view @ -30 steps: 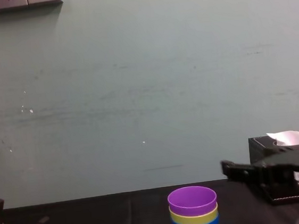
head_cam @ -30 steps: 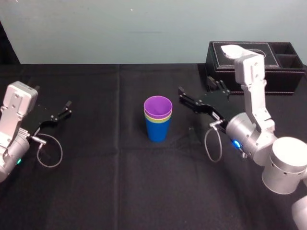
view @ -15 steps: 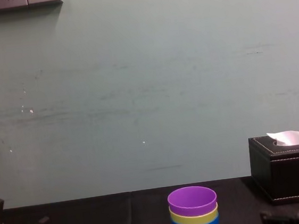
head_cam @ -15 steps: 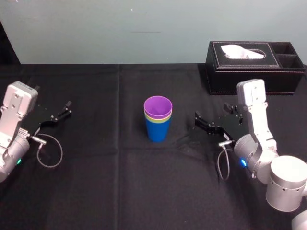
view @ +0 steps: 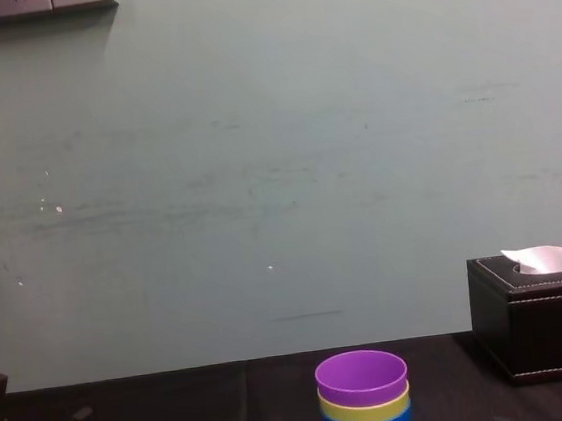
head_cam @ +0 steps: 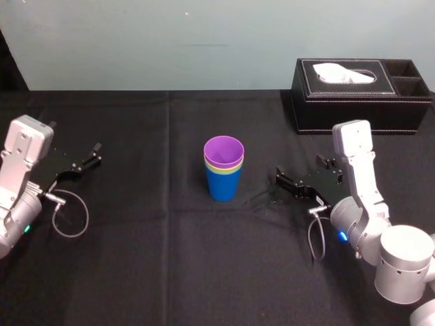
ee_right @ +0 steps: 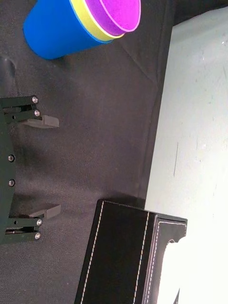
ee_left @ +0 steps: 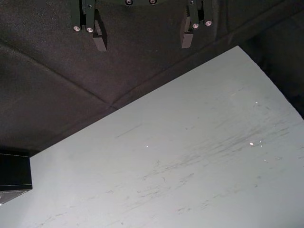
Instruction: Stack the three plastic cups sequentially using one hand.
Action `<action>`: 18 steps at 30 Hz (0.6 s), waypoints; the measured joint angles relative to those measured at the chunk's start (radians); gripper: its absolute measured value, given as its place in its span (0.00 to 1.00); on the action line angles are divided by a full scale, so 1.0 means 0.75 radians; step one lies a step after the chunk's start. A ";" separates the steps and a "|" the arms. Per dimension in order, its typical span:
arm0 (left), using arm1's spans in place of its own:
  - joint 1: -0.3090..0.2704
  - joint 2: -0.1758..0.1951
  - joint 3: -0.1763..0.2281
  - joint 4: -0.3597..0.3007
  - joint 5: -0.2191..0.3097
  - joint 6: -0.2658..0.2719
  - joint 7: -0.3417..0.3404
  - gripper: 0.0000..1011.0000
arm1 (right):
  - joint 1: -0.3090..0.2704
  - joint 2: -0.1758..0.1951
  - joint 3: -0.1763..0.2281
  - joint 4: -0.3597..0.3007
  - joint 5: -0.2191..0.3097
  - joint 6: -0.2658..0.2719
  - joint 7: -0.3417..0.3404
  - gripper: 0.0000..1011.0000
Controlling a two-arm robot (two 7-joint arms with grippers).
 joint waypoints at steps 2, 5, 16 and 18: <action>0.000 0.000 0.000 0.000 0.000 0.000 0.000 1.00 | 0.000 0.000 0.000 -0.001 0.000 0.000 0.000 0.99; 0.000 0.000 0.000 0.000 0.000 0.000 0.000 1.00 | 0.000 0.001 -0.001 -0.001 0.000 0.000 0.000 0.99; 0.000 0.000 0.000 0.000 0.000 0.000 0.000 1.00 | 0.000 0.002 -0.002 -0.003 0.000 0.000 0.000 0.99; 0.000 0.000 0.000 0.000 0.000 0.000 0.000 1.00 | 0.000 0.002 -0.003 -0.003 0.000 0.000 0.000 0.99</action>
